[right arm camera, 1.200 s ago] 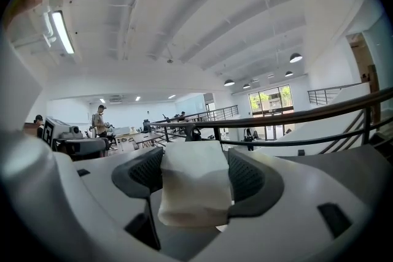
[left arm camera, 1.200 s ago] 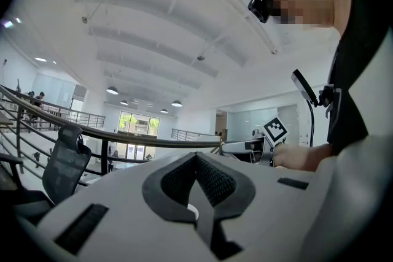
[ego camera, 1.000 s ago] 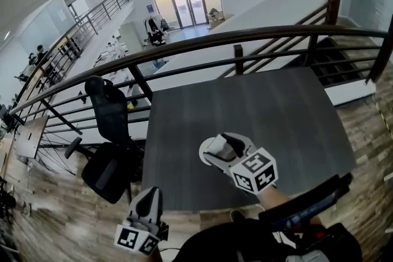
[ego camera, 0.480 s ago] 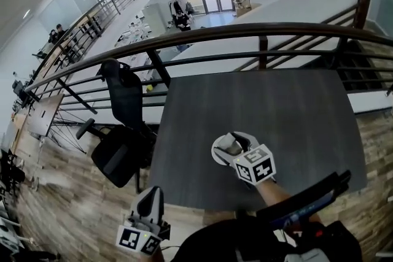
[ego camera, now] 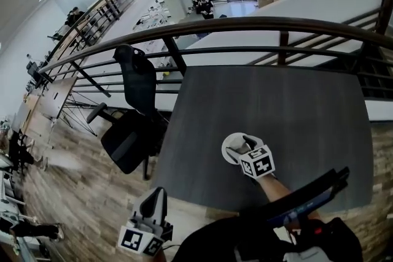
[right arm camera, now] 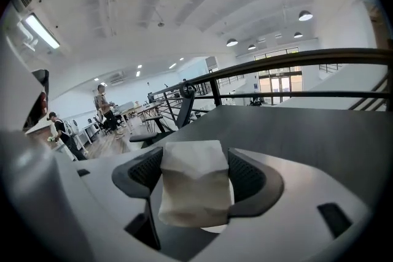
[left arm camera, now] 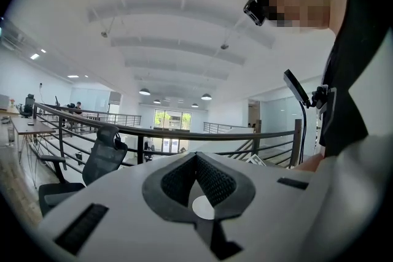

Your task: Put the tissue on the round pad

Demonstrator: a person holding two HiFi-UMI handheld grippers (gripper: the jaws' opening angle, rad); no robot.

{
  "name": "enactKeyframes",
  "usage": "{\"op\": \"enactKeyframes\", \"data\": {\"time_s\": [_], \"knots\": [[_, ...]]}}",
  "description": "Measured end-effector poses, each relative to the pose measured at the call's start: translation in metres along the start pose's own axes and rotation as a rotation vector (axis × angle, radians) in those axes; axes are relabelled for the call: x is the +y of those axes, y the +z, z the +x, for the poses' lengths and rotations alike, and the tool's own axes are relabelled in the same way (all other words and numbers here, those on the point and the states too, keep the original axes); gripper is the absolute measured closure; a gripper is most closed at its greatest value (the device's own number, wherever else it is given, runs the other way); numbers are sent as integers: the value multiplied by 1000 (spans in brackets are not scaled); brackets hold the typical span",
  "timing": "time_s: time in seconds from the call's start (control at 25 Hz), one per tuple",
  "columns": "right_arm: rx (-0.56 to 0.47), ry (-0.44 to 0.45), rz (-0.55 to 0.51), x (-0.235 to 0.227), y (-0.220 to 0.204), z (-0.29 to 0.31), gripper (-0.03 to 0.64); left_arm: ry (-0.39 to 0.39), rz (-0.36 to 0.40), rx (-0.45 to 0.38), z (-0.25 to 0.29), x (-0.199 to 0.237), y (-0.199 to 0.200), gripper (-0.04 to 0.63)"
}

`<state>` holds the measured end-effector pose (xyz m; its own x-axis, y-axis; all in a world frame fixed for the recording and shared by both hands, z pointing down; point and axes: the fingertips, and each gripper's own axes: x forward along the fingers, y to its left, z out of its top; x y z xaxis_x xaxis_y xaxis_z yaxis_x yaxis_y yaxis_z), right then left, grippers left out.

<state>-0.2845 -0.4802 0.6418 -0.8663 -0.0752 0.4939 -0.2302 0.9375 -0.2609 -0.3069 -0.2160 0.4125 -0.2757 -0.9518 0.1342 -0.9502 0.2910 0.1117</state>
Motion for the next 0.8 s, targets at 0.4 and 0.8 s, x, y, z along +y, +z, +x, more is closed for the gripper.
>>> {"op": "enactKeyframes", "data": {"time_s": [0.4, 0.8], "knots": [[121, -27, -12, -30, -56, 44, 281, 73, -11, 42, -7, -2, -5, 592], [221, -24, -16, -33, -84, 71, 281, 137, 5, 74, -22, 8, -11, 592]]}}
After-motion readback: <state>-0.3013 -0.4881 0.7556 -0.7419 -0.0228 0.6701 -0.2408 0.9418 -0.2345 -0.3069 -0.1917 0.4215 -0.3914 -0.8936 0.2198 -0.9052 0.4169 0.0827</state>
